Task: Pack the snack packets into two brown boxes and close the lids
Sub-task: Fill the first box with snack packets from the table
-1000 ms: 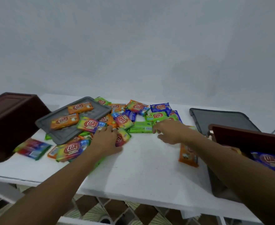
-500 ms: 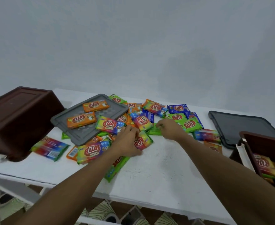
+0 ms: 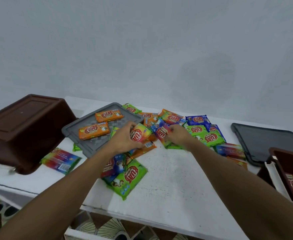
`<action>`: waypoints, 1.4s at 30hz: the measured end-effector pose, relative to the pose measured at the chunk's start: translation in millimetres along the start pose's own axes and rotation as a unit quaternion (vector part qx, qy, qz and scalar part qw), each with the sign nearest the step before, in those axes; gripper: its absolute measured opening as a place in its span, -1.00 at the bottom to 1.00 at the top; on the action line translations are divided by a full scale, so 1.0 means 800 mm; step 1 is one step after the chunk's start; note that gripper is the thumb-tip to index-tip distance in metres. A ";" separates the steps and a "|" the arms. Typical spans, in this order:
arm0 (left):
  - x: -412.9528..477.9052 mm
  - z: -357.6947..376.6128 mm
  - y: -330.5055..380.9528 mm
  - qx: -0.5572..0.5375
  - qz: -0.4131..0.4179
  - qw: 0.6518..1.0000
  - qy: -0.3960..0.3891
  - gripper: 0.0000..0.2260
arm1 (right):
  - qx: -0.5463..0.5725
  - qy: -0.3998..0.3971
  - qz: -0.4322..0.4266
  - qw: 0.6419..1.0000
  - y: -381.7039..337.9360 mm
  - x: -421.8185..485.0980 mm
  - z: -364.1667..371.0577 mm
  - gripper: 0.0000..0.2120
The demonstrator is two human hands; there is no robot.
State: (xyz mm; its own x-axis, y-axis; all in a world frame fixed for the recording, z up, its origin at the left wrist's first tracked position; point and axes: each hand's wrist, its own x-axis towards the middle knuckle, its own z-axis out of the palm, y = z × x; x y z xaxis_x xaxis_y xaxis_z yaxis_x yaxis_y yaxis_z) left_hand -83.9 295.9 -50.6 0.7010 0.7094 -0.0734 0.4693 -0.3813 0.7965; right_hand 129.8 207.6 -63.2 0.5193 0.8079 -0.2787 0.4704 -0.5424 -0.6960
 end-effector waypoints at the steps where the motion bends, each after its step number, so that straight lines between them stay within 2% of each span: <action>1: 0.001 0.000 0.003 -0.011 -0.011 1.000 -0.010 -0.36 | 0.036 -0.024 0.018 0.999 0.000 -0.004 -0.012 -0.81; 3: 0.006 0.004 0.009 -0.042 -0.031 0.998 -0.026 -0.39 | 0.085 -0.058 0.053 0.993 0.002 -0.013 -0.038 -0.65; 5: 0.011 0.012 0.022 -0.078 -0.040 0.996 -0.033 -0.54 | 0.099 -0.062 0.061 0.991 0.007 -0.027 -0.070 -0.56; 8: 0.019 0.026 0.049 -0.118 -0.028 0.992 -0.038 -0.78 | 0.112 -0.079 0.039 0.990 0.015 -0.058 -0.122 -0.67; 11: 0.027 0.049 0.083 -0.098 0.015 0.993 -0.060 -0.69 | 0.130 -0.086 0.011 0.988 0.033 -0.091 -0.171 -0.78; 13: 0.031 0.074 0.117 -0.074 0.062 0.992 -0.082 -0.67 | 0.162 -0.062 0.004 0.985 0.055 -0.117 -0.204 -0.84; 18: 0.019 0.142 0.216 -0.050 0.139 0.981 -0.128 -0.74 | 0.183 -0.018 0.009 0.983 0.129 -0.196 -0.280 -0.78; 21: 0.010 0.181 0.266 -0.050 0.172 0.969 -0.172 -0.76 | 0.162 -0.027 0.030 0.986 0.179 -0.241 -0.323 -0.70; 28: -0.006 0.283 0.363 0.000 0.228 0.947 -0.225 -0.71 | 0.050 -0.053 0.059 0.996 0.306 -0.311 -0.390 -0.83; 31: -0.011 0.326 0.388 0.055 0.236 0.930 -0.278 -0.73 | -0.043 -0.081 0.058 0.994 0.336 -0.321 -0.398 -0.84; 33: -0.017 0.356 0.394 0.128 0.256 0.902 -0.322 -0.79 | -0.126 -0.136 0.052 0.981 0.346 -0.325 -0.396 -0.79; 35: -0.022 0.388 0.390 0.220 0.276 0.866 -0.353 -0.85 | -0.236 -0.184 0.049 0.953 0.356 -0.326 -0.383 -0.75; 38: -0.032 0.425 0.375 0.377 0.287 0.805 -0.358 -0.85 | -0.405 -0.171 -0.004 0.898 0.375 -0.324 -0.360 -0.69; 40: -0.036 0.433 0.372 0.431 0.275 0.787 -0.346 -0.83 | -0.424 -0.161 -0.024 0.891 0.384 -0.324 -0.355 -0.67; 42: -0.036 0.433 0.376 0.432 0.254 0.785 -0.364 -0.78 | -0.410 -0.166 -0.034 0.896 0.389 -0.326 -0.359 -0.67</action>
State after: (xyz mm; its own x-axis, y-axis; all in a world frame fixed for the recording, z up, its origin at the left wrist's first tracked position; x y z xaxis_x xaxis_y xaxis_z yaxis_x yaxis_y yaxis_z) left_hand 222.8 -44.6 -16.7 0.8894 -0.0702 -0.4517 -0.0010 -0.9884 0.1518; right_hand 345.8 -237.8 -17.2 0.2929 0.7956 -0.5303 0.9294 -0.3671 -0.0373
